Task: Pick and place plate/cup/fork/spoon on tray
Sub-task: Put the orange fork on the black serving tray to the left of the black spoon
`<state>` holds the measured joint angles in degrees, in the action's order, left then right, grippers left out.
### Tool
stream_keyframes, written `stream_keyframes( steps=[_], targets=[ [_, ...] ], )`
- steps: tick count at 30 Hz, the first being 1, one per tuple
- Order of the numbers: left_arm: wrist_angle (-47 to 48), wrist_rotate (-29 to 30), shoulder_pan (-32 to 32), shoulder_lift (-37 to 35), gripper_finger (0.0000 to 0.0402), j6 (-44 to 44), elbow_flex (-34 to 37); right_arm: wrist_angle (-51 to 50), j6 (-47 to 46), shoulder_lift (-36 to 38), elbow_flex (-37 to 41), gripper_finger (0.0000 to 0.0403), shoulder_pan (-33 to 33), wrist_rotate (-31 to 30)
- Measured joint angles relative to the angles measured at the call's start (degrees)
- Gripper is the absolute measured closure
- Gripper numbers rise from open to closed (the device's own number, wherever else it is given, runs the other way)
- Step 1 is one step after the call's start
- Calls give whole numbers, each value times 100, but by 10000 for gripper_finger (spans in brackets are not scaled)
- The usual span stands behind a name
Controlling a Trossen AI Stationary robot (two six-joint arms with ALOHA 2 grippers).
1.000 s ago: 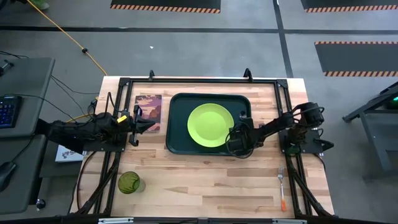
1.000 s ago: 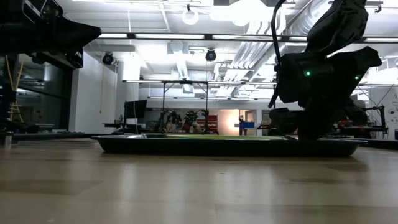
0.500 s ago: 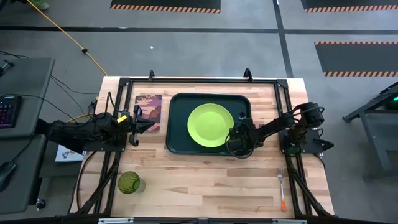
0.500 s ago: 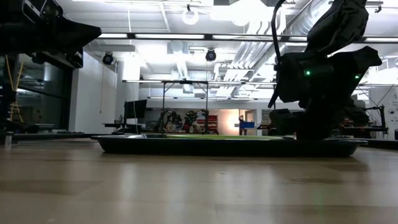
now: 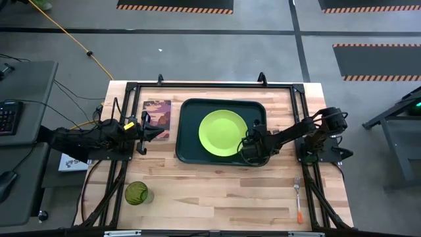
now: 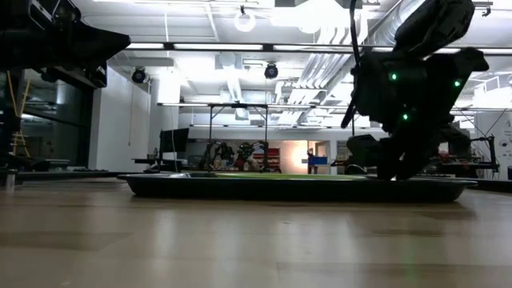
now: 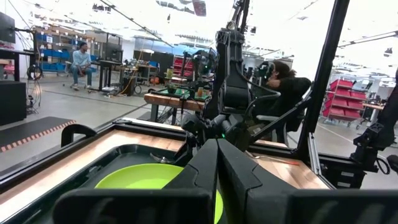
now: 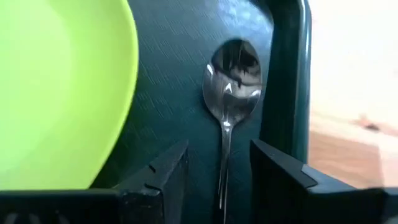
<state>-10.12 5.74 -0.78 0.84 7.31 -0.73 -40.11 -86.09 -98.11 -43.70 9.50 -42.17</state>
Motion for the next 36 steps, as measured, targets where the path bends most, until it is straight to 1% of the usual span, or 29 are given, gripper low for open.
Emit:
stream_keyframes(
  steps=[4,6,8,10,12,14,15,16,18,23,26,31,36],
  targets=[
    [1,0,-2,0,398,0,0,-346,534,240,-160,240,54,0],
    [1,0,-1,0,398,0,0,-573,956,439,-245,240,88,204],
    [-1,1,0,0,398,0,0,-786,1550,687,-327,240,148,597],
    [1,2,0,0,398,0,0,-950,2200,984,-386,240,258,1205],
    [1,0,0,-1,398,0,0,-1101,2718,1317,-408,240,429,1993],
    [1,0,0,-1,398,0,0,-1248,2910,1632,-409,240,646,2974],
    [1,2,-1,0,398,0,0,-1343,2849,1780,-409,240,771,3424],
    [1,0,0,0,398,0,0,-1422,2660,1910,-409,240,916,3805],
    [1,2,-1,0,398,0,0,-1542,2021,2123,-409,240,1235,4310],
    [1,2,0,-2,398,0,0,-1721,460,2346,-409,240,2184,5029],
    [1,2,0,0,398,0,0,-1720,-433,2332,-409,240,2758,5206],
    [0,0,0,0,398,0,0,-1599,-1904,2102,-409,240,3555,5256],
    [1,1,0,0,398,0,0,-1031,-2688,1657,-409,240,3966,5495]
  ],
)
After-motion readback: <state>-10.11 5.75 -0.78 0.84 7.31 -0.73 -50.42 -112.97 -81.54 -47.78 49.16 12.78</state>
